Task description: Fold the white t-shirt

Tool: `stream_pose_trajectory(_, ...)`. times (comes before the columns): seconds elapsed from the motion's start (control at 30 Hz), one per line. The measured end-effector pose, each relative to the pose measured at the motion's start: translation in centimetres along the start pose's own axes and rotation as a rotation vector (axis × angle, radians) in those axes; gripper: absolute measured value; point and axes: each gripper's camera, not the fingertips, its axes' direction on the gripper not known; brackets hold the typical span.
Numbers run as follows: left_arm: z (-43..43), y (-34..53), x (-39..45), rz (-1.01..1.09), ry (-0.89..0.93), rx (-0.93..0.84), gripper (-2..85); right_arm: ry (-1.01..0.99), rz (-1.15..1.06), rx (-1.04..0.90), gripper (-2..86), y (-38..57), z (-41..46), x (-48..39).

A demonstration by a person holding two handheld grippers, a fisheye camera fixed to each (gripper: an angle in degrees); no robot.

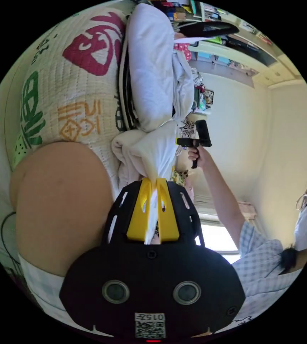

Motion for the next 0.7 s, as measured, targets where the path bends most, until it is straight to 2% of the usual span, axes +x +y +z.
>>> stream_pose_trajectory(0.17, -1.3, 0.6, 1.8, 0.044, -0.089, -0.044, 0.4, 0.081, 0.037, 0.034, 3.4, -2.4, 1.5, -0.8)
stream_pose_trajectory(0.3, -4.4, 1.5, 3.6, 0.100, -0.111, -0.062, 0.9, 0.109, 0.047, 0.219, 5.8, -0.8, -0.4, -2.2)
stream_pose_trajectory(0.5, -11.8, -1.1, 5.8, 0.275, -0.226, 0.111, 7.4, 0.053, -0.071, 0.634, 7.2, 5.4, -4.6, -7.5)
stream_pose_trajectory(0.7, -12.2, -5.2, 5.0, 0.262, -0.197, 0.256, 9.5, 0.126, -0.144, 0.695, 10.4, 3.5, -0.5, -15.0)
